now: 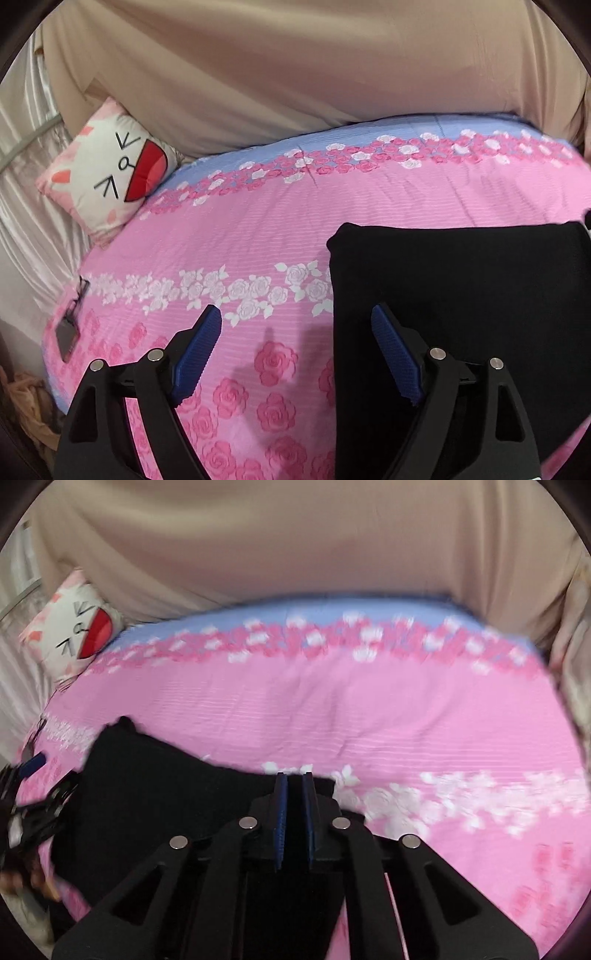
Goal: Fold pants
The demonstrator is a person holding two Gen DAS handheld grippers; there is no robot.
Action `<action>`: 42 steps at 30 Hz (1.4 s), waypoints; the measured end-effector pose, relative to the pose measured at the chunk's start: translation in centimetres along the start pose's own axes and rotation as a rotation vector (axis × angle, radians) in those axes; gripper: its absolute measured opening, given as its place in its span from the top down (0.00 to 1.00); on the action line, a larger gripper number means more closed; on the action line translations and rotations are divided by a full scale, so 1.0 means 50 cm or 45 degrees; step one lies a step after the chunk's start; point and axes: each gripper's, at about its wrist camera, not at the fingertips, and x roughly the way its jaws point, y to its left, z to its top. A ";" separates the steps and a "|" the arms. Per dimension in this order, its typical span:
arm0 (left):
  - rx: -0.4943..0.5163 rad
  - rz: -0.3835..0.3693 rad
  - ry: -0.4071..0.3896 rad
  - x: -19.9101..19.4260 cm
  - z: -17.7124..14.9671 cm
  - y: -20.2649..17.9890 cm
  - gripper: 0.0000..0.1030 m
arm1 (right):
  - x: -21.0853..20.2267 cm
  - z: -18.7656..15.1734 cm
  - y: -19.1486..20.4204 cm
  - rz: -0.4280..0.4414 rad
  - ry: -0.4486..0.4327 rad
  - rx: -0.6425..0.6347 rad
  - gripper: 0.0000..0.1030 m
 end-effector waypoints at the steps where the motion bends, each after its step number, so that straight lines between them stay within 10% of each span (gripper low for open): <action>1: -0.009 -0.015 0.001 -0.007 -0.002 0.004 0.21 | -0.037 -0.016 0.009 0.039 -0.012 -0.019 0.92; 9: 0.048 -0.130 -0.028 -0.073 -0.037 -0.033 0.21 | -0.058 -0.174 0.025 0.030 0.164 -0.094 0.97; 30: -0.071 -0.308 0.110 -0.106 -0.065 -0.013 0.19 | -0.130 -0.165 -0.052 -0.021 0.122 0.064 0.86; 34: -0.067 -0.267 0.097 -0.112 -0.063 -0.018 0.18 | -0.150 -0.154 -0.046 -0.053 0.067 0.057 0.43; 42: -0.057 -0.243 0.102 -0.107 -0.063 -0.022 0.18 | -0.158 -0.138 -0.033 -0.051 0.012 0.053 0.31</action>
